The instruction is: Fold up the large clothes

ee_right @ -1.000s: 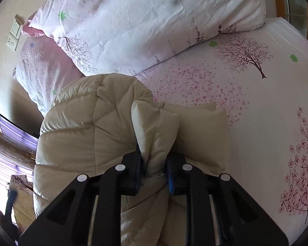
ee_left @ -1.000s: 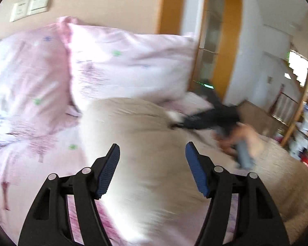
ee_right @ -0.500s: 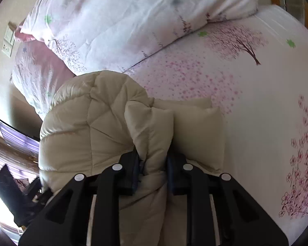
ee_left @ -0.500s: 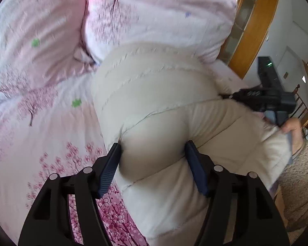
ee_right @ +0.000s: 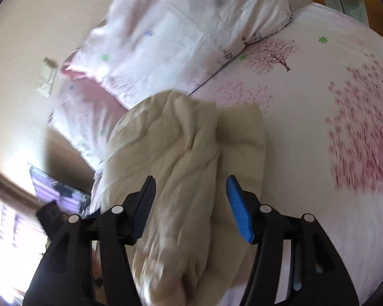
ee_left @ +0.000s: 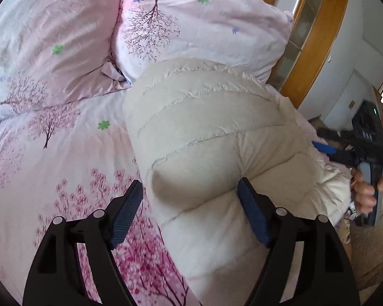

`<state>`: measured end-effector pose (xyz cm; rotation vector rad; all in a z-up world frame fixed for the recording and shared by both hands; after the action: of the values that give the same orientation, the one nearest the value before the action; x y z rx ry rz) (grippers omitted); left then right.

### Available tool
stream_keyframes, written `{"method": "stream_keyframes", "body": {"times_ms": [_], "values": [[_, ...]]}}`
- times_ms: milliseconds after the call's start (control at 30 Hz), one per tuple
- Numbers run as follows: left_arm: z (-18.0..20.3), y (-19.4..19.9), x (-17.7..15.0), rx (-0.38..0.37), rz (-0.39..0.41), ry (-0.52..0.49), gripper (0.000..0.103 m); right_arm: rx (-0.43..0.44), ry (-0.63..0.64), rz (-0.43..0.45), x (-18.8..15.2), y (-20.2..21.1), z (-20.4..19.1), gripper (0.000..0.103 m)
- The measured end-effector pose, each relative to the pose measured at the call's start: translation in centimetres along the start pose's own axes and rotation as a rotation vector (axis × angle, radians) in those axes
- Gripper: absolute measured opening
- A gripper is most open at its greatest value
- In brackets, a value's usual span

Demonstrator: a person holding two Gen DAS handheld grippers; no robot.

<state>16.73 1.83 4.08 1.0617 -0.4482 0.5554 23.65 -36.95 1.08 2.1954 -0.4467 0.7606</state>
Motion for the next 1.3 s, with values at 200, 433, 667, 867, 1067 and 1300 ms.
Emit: {"method": "stream_keyframes", "body": {"times_ms": [200, 433, 667, 867, 1067, 1300], "values": [[-0.5, 0.3, -0.6, -0.029, -0.033, 0.03, 0.077, -0.031, 0.075, -0.058, -3.0, -0.3, -2.0, 0.037], [-0.5, -1.8, -1.2, -0.026, -0.077, 0.052, 0.079, -0.035, -0.025, -0.098, -5.9, -2.7, 0.6, 0.021], [-0.6, -2.6, -1.2, -0.033, -0.086, 0.061, 0.082, -0.061, -0.013, -0.128, -5.8, -2.7, 0.6, 0.028], [-0.1, -2.4, -1.1, -0.008, -0.073, 0.019, 0.082, -0.069, -0.025, 0.05, -1.8, 0.7, 0.7, 0.051], [-0.3, -2.7, -1.0, -0.011, -0.079, 0.032, 0.085, -0.091, -0.038, 0.064, 1.8, -1.6, 0.9, 0.041], [-0.5, -2.7, -1.0, -0.044, -0.088, 0.06, 0.089, -0.156, -0.135, 0.001, 1.1, -4.5, 2.7, 0.004]]}}
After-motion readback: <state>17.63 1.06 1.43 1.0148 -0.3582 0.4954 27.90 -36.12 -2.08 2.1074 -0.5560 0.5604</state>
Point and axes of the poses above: each gripper's, at about its wrist camera, not at the fingertips, and y roughly against the way its jaws point, z to its right, x to its top, the point moved 1 cm from there along -y, roughly the way its jaws point, and after that the axes turned 15 degrees about y, right-handed, at the moved point
